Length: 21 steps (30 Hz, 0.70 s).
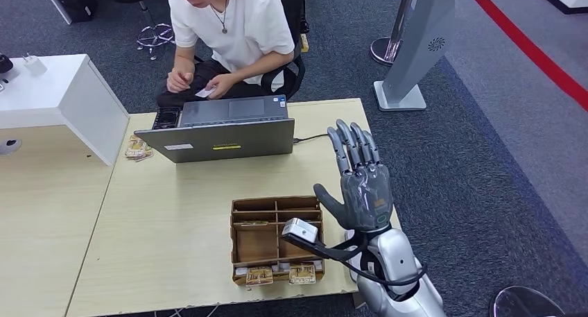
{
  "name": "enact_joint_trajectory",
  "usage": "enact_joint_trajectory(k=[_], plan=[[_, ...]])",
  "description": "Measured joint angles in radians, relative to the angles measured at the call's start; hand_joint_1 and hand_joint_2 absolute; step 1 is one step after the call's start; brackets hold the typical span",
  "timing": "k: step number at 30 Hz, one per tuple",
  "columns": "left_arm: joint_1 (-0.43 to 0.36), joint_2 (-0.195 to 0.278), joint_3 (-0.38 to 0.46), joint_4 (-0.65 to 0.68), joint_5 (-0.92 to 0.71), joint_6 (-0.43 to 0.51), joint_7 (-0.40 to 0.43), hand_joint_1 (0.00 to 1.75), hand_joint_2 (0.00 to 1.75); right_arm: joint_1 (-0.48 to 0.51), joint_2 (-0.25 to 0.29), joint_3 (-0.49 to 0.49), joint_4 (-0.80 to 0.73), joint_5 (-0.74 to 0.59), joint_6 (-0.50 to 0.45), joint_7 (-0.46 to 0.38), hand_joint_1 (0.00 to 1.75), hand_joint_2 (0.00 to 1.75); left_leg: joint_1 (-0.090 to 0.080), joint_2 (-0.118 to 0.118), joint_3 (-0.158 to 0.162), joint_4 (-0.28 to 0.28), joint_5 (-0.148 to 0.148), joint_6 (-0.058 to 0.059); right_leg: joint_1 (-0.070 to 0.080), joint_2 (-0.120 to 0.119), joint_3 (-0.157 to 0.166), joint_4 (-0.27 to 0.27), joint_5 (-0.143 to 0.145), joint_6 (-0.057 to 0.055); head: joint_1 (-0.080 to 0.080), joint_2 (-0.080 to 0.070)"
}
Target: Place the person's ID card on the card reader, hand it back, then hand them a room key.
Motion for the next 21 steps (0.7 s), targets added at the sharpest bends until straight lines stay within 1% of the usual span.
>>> enact_joint_trajectory(k=[6, 10, 15, 21], plan=[[0.002, 0.0, 0.001, 0.0, 0.01, 0.005, -0.006, 0.0, 0.0, 0.051, -0.018, 0.015, -0.058, -0.085, 0.033, -0.064, 0.0, 1.75, 0.0, 0.0, 0.0, 0.0, 0.0, 0.0, 0.0, 0.0, 0.0, 0.0, 0.0, 0.0, 0.0, 0.0], [0.002, 0.001, 0.003, 0.0, 0.018, 0.007, -0.007, 0.0, 0.0, 0.089, -0.033, 0.039, -0.087, -0.127, 0.075, -0.103, 0.0, 1.75, 0.0, 0.0, 0.0, 0.0, 0.0, 0.0, 0.0, 0.0, 0.0, 0.0, -0.001, 0.0, 0.0, 0.0], [0.002, 0.005, 0.005, 0.0, 0.02, 0.008, -0.006, 0.0, 0.0, 0.125, -0.049, 0.082, -0.087, -0.159, 0.12, -0.135, 0.0, 1.75, 0.0, 0.0, 0.0, 0.0, 0.0, 0.0, 0.0, 0.0, 0.0, 0.0, -0.001, 0.0, 0.0, 0.0], [0.002, 0.008, 0.011, 0.0, 0.02, 0.008, -0.006, 0.0, 0.0, 0.134, -0.069, 0.127, -0.056, -0.166, 0.161, -0.154, 0.0, 1.75, 0.0, 0.0, 0.0, 0.0, 0.0, 0.0, 0.0, 0.0, 0.0, 0.0, -0.001, 0.001, 0.0, 0.0]])
